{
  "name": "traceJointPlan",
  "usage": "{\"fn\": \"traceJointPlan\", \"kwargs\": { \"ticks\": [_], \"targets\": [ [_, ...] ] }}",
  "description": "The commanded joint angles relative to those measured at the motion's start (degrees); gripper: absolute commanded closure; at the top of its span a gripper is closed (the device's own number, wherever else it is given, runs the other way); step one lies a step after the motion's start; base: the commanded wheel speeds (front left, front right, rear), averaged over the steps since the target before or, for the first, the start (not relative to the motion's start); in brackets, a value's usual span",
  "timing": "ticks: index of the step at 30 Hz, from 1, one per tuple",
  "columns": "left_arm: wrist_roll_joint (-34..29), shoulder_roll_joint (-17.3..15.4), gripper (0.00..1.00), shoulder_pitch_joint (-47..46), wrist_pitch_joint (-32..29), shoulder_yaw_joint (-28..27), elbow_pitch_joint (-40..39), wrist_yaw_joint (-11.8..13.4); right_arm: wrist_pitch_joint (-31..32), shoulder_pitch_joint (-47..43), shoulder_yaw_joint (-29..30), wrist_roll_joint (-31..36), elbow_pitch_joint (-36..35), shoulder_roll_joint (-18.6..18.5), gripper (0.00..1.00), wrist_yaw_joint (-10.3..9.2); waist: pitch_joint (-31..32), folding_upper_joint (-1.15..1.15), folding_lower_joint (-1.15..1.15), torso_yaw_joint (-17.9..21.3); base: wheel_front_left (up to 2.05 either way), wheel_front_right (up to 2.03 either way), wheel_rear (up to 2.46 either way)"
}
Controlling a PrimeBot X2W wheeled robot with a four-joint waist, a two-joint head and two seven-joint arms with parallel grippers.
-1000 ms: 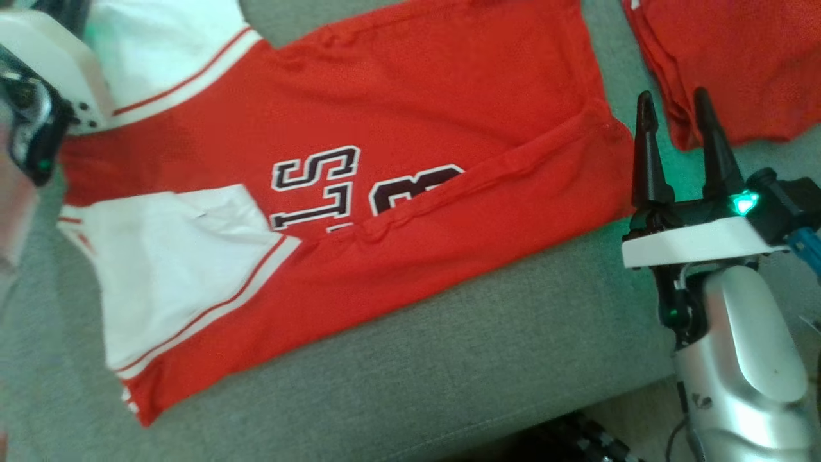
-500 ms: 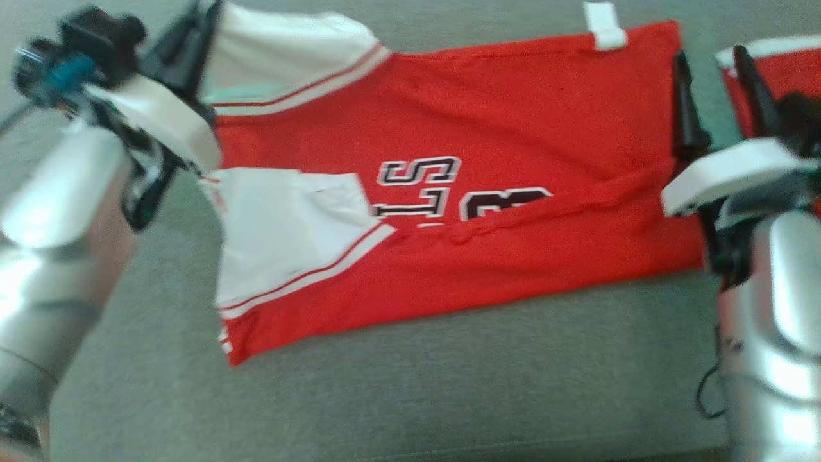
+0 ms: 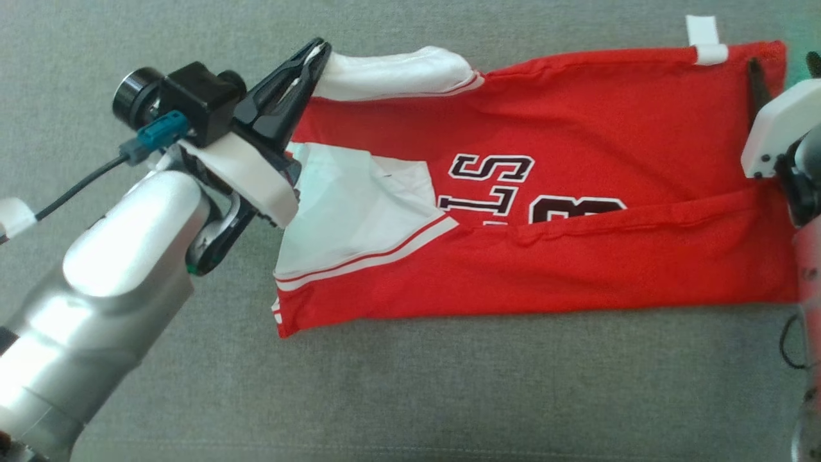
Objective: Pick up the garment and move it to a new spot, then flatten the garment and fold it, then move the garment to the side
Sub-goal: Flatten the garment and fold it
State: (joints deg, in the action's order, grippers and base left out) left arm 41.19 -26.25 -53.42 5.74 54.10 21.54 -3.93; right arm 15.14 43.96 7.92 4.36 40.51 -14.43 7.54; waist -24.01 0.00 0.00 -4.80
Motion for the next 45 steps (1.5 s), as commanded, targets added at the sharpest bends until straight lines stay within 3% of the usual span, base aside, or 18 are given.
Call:
{"fn": "traceJointPlan", "kwargs": {
  "ticks": [1,7,8,9,10,20,25,30,37,45],
  "targets": [
    [-0.6,-2.3,1.0,-1.6,-0.1,-1.9,-1.9,0.5,-0.4,2.0,-1.0,0.4,-0.9,-0.6,0.0,-0.05,-0.6,0.0,0.0,-0.4,0.0,0.0,0.0],
    [-0.4,-2.7,1.0,-1.8,-0.8,-2.0,-4.2,1.2,-0.6,5.9,-3.0,0.7,6.8,-1.8,0.0,-0.05,-1.8,0.0,0.0,-0.8,0.0,0.0,0.0],
    [-0.3,-2.8,1.0,-2.0,-0.9,-2.1,-4.3,1.2,-0.6,6.4,-3.6,0.6,8.0,-1.9,0.04,-0.05,-1.9,0.0,0.0,-0.8,0.0,0.0,0.0],
    [-0.3,-2.9,1.0,-2.1,-0.9,-2.1,-4.3,1.3,-0.8,7.0,-4.3,0.4,9.0,-2.0,0.63,-0.05,-2.0,0.0,0.0,-0.7,0.0,0.0,0.0],
    [-0.2,-3.0,1.0,-2.2,-0.9,-2.2,-4.2,1.3,-1.2,7.6,-5.1,0.1,9.8,-2.1,1.0,-0.05,-1.9,0.0,0.0,-0.6,0.0,0.0,0.0],
    [1.0,-5.1,1.0,-3.9,-0.2,-4.9,-0.2,2.4,-10.4,13.1,-9.9,-5.7,12.2,-1.5,1.0,-0.05,0.1,0.0,0.0,3.0,0.0,0.0,0.0],
    [0.8,-5.5,1.0,-8.6,0.1,-6.7,4.2,2.7,-14.2,16.7,-13.8,-13.1,10.5,-1.0,1.0,-0.05,-0.3,0.0,0.0,4.8,0.0,0.0,0.0],
    [-0.7,-4.3,1.0,-13.8,0.8,-6.9,8.9,2.2,-16.3,19.0,-16.5,-17.4,8.9,-1.6,1.0,-0.05,-1.2,0.0,0.0,5.7,0.0,0.0,0.0],
    [-6.4,-1.4,1.0,-21.3,6.7,-5.6,18.4,2.6,-20.0,21.9,-18.0,-22.6,9.1,-1.8,1.0,-0.05,-1.9,0.0,0.0,6.5,0.0,0.0,0.0],
    [-6.8,1.9,1.0,-18.3,9.0,-5.0,23.2,0.4,-21.3,18.9,-21.3,-27.7,11.1,-3.5,1.0,-0.05,0.6,0.0,0.0,5.0,0.0,0.0,0.0]
  ]
}}
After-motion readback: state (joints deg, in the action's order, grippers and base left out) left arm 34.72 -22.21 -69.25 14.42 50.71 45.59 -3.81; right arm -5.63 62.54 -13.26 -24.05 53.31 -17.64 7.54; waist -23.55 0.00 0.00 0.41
